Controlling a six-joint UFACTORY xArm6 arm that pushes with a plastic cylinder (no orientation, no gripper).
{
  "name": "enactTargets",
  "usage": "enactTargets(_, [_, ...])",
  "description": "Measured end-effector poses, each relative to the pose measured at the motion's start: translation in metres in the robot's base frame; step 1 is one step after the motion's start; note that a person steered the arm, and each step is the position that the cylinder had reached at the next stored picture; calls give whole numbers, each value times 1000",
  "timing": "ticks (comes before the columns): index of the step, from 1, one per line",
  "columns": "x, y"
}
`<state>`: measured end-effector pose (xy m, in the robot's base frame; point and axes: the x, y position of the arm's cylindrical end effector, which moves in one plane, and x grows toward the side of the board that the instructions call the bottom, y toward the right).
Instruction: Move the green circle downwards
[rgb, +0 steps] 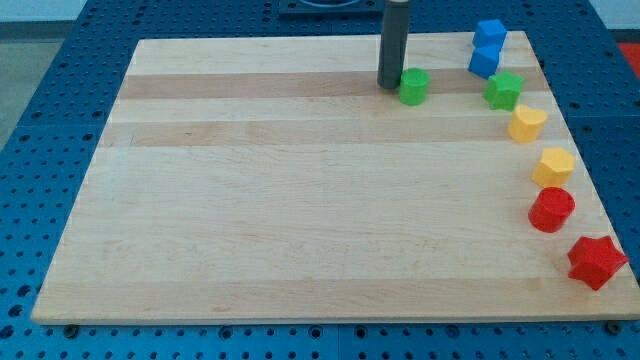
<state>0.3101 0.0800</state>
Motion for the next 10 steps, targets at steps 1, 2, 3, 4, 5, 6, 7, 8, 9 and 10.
enactTargets(1, [23, 2])
enactTargets(2, [16, -5])
enactTargets(3, [-3, -5])
enactTargets(4, [-13, -5])
enactTargets(5, [-11, 22])
enactTargets(6, [-7, 45])
enactTargets(7, [17, 46])
enactTargets(8, [49, 47])
enactTargets(9, [74, 52])
enactTargets(10, [93, 53])
